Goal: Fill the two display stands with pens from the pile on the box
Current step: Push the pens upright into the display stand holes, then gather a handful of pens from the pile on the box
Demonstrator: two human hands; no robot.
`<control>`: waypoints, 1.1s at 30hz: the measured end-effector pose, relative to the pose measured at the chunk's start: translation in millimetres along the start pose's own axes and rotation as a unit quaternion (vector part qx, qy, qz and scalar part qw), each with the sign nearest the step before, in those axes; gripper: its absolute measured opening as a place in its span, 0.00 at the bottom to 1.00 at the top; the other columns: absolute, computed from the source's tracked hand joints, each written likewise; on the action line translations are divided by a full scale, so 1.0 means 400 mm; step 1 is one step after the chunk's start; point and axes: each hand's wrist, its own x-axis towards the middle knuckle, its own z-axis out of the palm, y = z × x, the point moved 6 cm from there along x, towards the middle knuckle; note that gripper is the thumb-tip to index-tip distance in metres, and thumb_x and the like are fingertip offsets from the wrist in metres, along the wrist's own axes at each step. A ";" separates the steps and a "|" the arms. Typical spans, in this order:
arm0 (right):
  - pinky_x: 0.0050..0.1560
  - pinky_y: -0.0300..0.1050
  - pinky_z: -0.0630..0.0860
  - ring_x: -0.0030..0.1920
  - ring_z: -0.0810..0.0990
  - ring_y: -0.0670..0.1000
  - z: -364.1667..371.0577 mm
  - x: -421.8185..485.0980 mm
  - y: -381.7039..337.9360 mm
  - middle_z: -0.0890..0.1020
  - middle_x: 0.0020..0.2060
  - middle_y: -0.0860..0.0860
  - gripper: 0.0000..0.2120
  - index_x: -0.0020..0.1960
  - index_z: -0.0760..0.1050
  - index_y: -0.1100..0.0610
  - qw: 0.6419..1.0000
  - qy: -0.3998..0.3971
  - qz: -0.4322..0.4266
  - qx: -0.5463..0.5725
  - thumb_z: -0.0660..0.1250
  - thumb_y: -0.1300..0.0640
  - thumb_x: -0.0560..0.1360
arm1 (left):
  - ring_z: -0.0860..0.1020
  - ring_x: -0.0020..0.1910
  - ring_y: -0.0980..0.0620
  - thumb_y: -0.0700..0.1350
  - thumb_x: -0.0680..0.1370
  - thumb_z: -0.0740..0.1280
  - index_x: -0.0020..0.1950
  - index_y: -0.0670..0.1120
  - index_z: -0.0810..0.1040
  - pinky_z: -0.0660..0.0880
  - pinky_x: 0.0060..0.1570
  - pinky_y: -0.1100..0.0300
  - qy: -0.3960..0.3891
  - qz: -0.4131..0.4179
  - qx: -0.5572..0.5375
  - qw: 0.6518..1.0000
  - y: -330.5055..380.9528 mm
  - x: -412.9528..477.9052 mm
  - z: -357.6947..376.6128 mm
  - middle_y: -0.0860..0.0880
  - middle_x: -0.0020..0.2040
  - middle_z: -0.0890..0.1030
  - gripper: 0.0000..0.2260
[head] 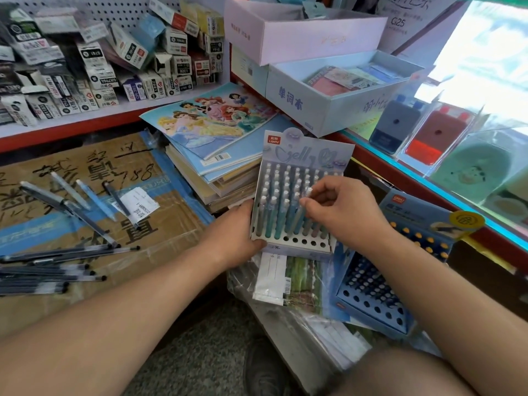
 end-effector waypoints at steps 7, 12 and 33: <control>0.43 0.43 0.84 0.38 0.83 0.43 0.007 0.007 -0.003 0.84 0.36 0.46 0.05 0.43 0.81 0.50 1.000 0.003 0.007 -0.008 0.75 0.51 0.76 | 0.78 0.62 0.48 0.52 0.73 0.77 0.76 0.54 0.62 0.79 0.59 0.47 0.005 0.003 0.005 1.000 -0.007 0.001 0.008 0.49 0.67 0.77 0.36; 0.42 0.44 0.84 0.37 0.83 0.43 0.019 0.007 -0.011 0.84 0.36 0.45 0.06 0.42 0.81 0.50 0.997 -0.031 0.005 -0.067 0.74 0.51 0.76 | 0.78 0.62 0.48 0.51 0.75 0.76 0.76 0.53 0.61 0.78 0.58 0.50 0.016 0.004 0.006 1.000 -0.008 -0.002 0.011 0.49 0.67 0.77 0.35; 0.44 0.53 0.83 0.40 0.81 0.46 0.044 0.009 -0.014 0.82 0.38 0.44 0.16 0.50 0.79 0.48 0.972 -0.065 0.022 -0.224 0.72 0.36 0.73 | 0.74 0.68 0.49 0.46 0.75 0.75 0.76 0.54 0.64 0.74 0.67 0.49 0.032 0.018 -0.039 0.999 -0.001 -0.021 -0.009 0.49 0.68 0.75 0.33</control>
